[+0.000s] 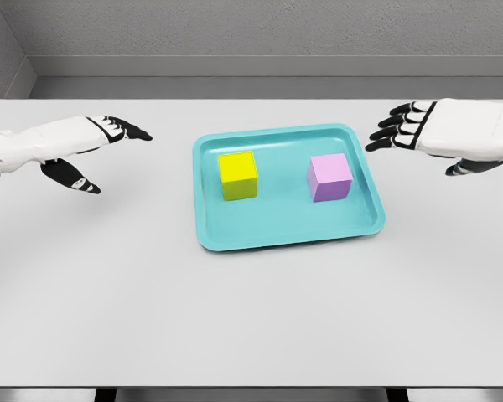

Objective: Push two cubes

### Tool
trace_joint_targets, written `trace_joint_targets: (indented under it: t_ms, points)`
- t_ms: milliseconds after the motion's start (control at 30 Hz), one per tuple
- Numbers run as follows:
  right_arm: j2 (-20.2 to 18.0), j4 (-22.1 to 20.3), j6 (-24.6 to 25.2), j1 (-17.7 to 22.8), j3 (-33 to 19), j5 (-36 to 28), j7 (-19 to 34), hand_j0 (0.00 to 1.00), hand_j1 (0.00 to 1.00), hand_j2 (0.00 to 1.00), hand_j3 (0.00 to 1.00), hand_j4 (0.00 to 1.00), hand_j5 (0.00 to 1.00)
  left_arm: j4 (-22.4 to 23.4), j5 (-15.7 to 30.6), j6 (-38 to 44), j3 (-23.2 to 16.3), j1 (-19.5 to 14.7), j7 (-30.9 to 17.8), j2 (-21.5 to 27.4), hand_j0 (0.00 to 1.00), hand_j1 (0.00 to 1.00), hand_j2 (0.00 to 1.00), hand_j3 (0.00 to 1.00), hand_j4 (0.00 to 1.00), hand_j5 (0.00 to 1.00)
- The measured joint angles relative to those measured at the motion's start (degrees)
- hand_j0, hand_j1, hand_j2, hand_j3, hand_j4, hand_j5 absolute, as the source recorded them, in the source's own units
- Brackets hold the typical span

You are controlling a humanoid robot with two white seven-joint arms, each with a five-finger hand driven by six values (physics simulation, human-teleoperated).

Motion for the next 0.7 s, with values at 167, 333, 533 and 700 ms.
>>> trace_joint_targets:
  t_ms: [167,333,533,700]
  points:
    - [-0.24,0.18,0.0,-0.35,0.18,-0.12,0.0,1.0,1.0,1.0,1.0,1.0,1.0,2.12,0.29,0.0,-0.05,0.18,0.13,-1.44,1.0,1.0,1.0,1.0,1.0,1.0]
    - [-3.76,0.39,0.0,-0.26,-0.11,-0.36,0.0,0.37,0.37,0.37,0.37,0.37,0.37,2.97,-1.48,0.02,-0.25,-2.72,-1.25,-4.02,0.45,0.45,0.45,0.45,0.45,0.45]
    - [-4.3,1.09,0.01,0.71,0.2,2.8,0.0,0.14,0.14,0.14,0.14,0.14,0.14,3.54,-4.76,0.04,-2.08,-5.71,-1.63,-8.8,0.36,0.36,0.36,0.36,0.36,0.36]
    - [1.09,1.53,0.05,-2.9,2.44,9.71,-0.01,0.07,0.07,0.07,0.07,0.07,0.07,3.72,-6.25,0.0,-6.2,-7.03,-1.68,-13.41,0.37,0.37,0.37,0.37,0.37,0.37]
